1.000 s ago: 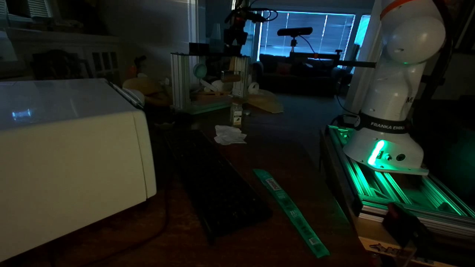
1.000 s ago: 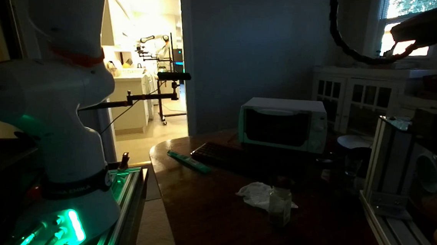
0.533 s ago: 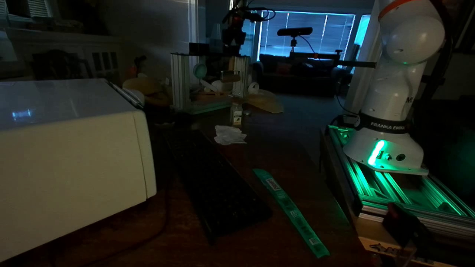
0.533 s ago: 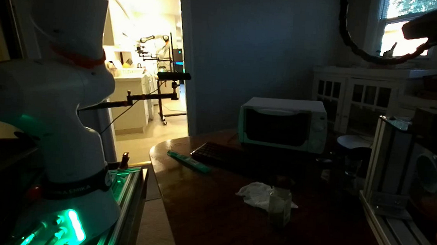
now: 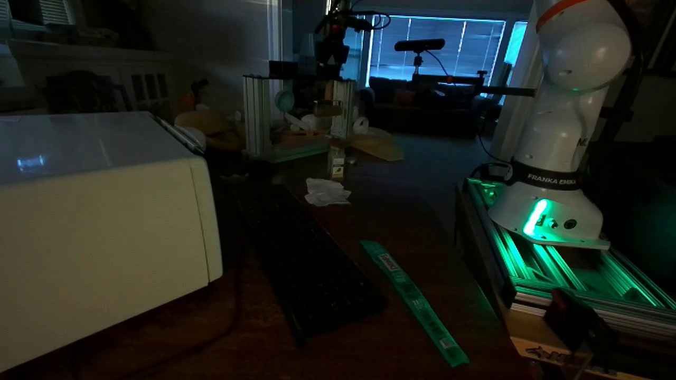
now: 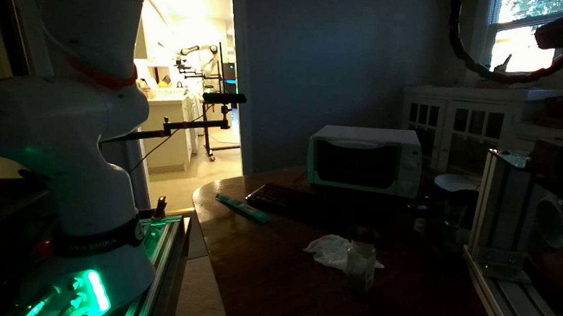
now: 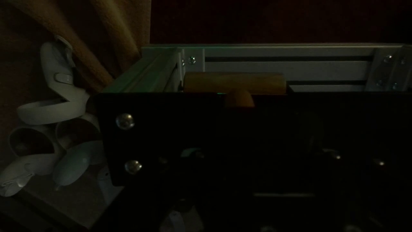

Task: Pick up the roller and then move it around on the keyboard

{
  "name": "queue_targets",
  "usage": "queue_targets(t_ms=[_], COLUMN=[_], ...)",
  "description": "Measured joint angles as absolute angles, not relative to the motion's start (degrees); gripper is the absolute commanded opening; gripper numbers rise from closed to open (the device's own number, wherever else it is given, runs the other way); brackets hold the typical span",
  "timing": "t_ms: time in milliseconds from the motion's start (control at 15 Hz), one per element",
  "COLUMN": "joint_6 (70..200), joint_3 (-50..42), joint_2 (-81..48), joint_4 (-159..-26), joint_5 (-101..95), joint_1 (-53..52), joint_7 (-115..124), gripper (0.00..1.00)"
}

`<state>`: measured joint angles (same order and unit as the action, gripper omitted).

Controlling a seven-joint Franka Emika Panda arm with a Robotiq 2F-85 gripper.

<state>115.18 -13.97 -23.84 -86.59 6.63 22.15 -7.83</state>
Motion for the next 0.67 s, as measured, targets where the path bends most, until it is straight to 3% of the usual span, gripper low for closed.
queue_targets(t_ms=[133, 667], joint_6=[115.18, 114.89], joint_3=[-13.7, -13.11], joint_2=[-24.03, -23.31], joint_4=[-86.55, -86.69], joint_5=[6.63, 6.49], joint_1=[22.35, 22.44], joint_7=[-7.98, -9.42], gripper=[1.0, 1.0])
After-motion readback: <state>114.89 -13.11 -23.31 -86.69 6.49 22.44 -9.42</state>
